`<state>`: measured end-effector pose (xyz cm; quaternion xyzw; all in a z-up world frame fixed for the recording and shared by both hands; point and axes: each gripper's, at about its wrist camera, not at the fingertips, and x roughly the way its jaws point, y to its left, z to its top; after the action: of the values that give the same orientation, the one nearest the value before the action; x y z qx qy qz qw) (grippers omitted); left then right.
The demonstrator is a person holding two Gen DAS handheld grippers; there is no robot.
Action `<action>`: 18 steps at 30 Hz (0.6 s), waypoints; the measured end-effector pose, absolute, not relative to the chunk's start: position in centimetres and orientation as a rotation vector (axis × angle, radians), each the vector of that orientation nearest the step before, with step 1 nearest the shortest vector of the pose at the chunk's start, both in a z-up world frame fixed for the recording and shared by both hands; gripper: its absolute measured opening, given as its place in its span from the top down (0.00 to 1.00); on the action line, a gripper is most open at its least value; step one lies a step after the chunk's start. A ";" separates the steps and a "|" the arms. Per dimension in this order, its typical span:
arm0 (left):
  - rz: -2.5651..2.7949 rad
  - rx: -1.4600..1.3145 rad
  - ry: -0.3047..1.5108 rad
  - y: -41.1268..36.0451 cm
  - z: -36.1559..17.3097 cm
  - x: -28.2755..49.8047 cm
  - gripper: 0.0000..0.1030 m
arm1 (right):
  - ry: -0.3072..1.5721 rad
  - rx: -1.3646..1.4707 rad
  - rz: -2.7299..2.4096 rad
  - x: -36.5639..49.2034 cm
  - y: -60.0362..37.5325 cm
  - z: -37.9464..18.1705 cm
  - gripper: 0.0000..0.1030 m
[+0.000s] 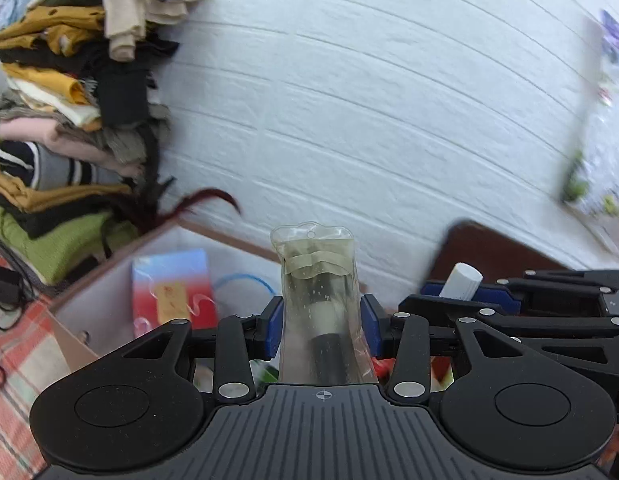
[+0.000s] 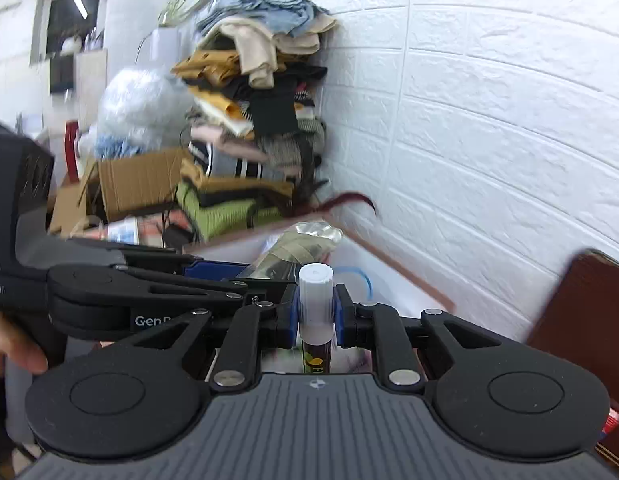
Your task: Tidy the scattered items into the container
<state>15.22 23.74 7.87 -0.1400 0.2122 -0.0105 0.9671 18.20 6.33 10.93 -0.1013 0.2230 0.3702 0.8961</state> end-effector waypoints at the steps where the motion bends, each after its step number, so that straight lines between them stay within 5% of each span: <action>1: 0.003 -0.283 0.430 24.4 7.7 16.2 0.42 | 0.482 -0.184 0.770 19.6 7.0 10.7 0.79; 3: 0.071 -0.284 0.463 25.7 6.2 18.1 0.28 | 0.537 -0.126 0.755 22.4 8.1 9.3 0.77; 4: 0.114 -0.291 0.492 26.4 5.2 18.9 0.16 | 0.558 -0.100 0.726 23.6 8.3 8.2 0.60; 5: 0.139 -0.306 0.511 27.1 4.3 19.3 0.14 | 0.571 -0.078 0.674 24.5 8.4 7.1 0.30; 6: 0.140 -0.323 0.520 27.6 3.6 19.2 0.14 | 0.573 -0.055 0.627 25.0 8.2 6.0 0.19; 18: 0.080 -0.362 0.596 27.0 -0.5 17.8 0.12 | 0.600 -0.045 0.635 23.3 5.0 0.5 0.18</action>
<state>17.83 27.05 -0.48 -0.1772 0.2918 0.0391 0.9391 23.34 5.01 0.52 -0.0217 0.2904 0.3073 0.9059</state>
